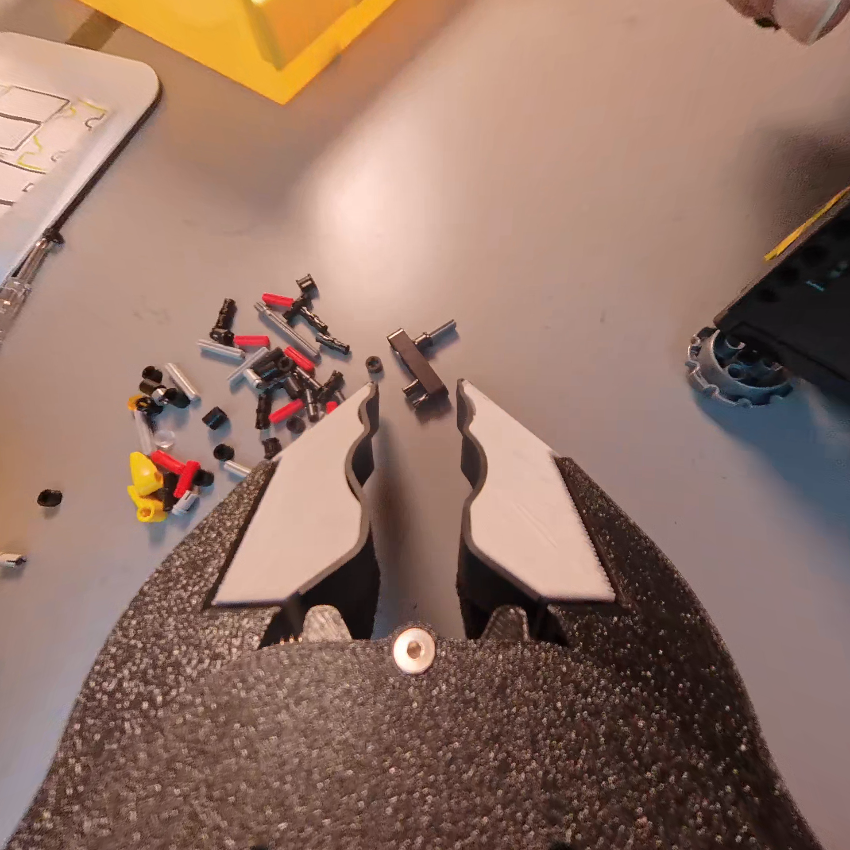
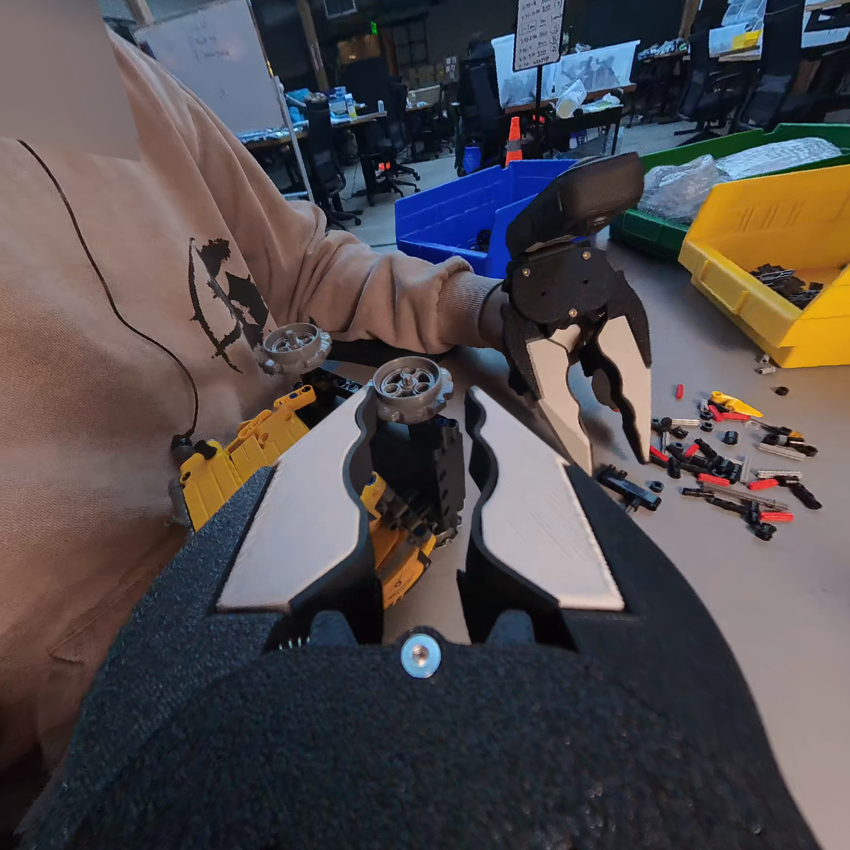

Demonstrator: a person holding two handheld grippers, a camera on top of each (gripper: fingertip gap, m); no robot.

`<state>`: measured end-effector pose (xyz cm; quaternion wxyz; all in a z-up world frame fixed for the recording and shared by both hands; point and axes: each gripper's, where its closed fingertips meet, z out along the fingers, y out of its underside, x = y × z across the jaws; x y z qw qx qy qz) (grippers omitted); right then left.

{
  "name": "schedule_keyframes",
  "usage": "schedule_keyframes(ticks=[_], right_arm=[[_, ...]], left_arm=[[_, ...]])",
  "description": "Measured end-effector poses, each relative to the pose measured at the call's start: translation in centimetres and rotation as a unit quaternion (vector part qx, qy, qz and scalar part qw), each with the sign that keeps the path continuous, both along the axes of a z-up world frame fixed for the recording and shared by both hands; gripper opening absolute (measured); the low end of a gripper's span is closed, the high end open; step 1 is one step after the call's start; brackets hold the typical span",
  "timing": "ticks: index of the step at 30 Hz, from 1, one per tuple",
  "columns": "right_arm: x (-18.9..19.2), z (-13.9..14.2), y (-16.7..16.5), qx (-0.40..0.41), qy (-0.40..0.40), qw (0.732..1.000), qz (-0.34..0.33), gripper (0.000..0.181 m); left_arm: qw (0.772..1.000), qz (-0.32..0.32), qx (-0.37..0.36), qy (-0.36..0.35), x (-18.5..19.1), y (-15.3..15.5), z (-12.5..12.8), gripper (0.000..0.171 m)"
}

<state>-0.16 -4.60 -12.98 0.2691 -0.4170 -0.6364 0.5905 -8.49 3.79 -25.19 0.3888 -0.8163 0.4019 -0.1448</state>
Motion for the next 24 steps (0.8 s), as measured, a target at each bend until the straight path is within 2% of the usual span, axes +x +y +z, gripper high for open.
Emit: schedule_keyframes(ticks=[3, 6, 10, 14, 16, 20, 24], right_arm=[[-0.1, -0.2, 0.7, -0.033, 0.002, 0.999, -0.002, 0.043], [-0.1, -0.4, 1.8, -0.051, -0.001, 0.999, -0.017, 0.055], [0.6, 1.1, 4.4, -0.097, 0.032, 0.993, -0.051, 0.049], [-0.3, -1.1, 9.6, -0.090, 0.003, 0.978, -0.189, 0.045], [-1.1, -2.7, 10.8, -0.090, -0.026, 0.968, -0.232, 0.044], [-3.0, -3.0, 9.4, -0.143, -0.034, 0.965, -0.216, 0.038], [-4.2, -3.4, 9.2, -0.142, -0.035, 0.961, -0.234, 0.022]], left_arm=[[1.000, 0.004, -0.004, 0.012, 0.5, 0.3, -0.4, 0.020], [1.000, -0.009, -0.005, 0.012, 1.0, 0.4, -0.4, 0.019], [0.999, -0.011, 0.041, -0.010, 1.6, 1.0, 1.2, 0.018], [0.990, -0.010, 0.137, -0.020, 2.5, 1.2, 4.3, 0.018], [0.983, -0.014, 0.181, -0.024, 3.1, 1.0, 5.6, 0.018], [0.963, -0.011, 0.268, 0.005, 3.5, 0.6, 7.5, 0.018], [0.946, -0.009, 0.322, 0.029, 3.8, 0.2, 8.7, 0.018]])
